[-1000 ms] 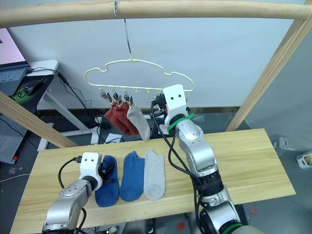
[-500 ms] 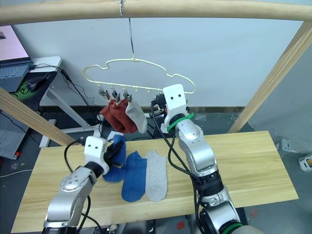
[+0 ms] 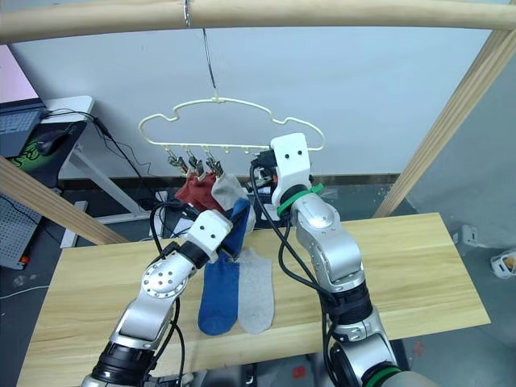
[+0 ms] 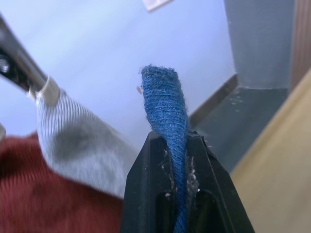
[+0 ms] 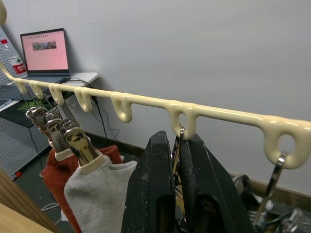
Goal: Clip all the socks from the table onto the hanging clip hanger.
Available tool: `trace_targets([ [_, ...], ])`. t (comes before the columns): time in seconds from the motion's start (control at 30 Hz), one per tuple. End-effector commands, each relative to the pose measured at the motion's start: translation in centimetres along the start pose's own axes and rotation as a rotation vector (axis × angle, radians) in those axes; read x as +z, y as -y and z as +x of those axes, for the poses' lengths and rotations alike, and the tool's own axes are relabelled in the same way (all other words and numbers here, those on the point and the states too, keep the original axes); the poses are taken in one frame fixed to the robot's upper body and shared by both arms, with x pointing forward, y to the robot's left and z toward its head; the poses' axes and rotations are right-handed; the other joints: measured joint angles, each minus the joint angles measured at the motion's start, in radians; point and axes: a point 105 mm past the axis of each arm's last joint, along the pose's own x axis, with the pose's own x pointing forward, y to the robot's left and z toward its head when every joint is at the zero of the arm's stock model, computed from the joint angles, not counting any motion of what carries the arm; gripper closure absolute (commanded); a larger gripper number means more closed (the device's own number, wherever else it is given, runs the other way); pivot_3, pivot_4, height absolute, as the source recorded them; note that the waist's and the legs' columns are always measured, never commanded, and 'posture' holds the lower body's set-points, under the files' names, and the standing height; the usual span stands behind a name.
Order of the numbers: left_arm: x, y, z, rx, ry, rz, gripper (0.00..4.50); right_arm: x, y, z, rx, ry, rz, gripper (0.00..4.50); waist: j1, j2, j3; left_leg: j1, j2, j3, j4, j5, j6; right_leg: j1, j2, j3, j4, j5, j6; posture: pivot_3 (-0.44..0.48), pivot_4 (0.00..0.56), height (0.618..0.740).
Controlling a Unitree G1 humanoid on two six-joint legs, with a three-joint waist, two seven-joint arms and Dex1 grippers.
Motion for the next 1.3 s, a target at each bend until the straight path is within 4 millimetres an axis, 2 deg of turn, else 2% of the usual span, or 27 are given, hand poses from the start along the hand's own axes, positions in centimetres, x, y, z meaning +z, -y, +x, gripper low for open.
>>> trace_targets([
  [0.03,1.3,-0.1,0.9,0.024,0.073,0.073,4.49,3.6,-2.3,-0.3,0.081,0.126,0.027,4.5,-0.001,0.0,0.0,0.0,0.0,0.0,0.0,0.0,0.0,0.0,0.0,0.0,0.0,0.0,0.0,-0.149,0.237,0.74],
  [0.6,2.6,0.6,3.1,0.022,0.162,0.139,4.49,3.2,-2.8,-0.2,0.098,0.101,0.06,4.5,-0.003,0.0,0.0,0.0,0.0,0.002,0.001,0.0,0.0,-0.001,0.0,0.0,0.001,0.0,0.0,-0.159,0.239,0.74],
  [1.3,3.3,-0.9,3.4,0.119,0.181,0.065,4.49,2.4,-2.2,-0.3,0.068,0.08,0.011,4.5,-0.003,0.0,0.0,0.0,0.0,0.002,0.002,0.0,0.0,-0.001,0.0,0.0,0.003,0.0,0.0,-0.157,0.238,0.74],
])
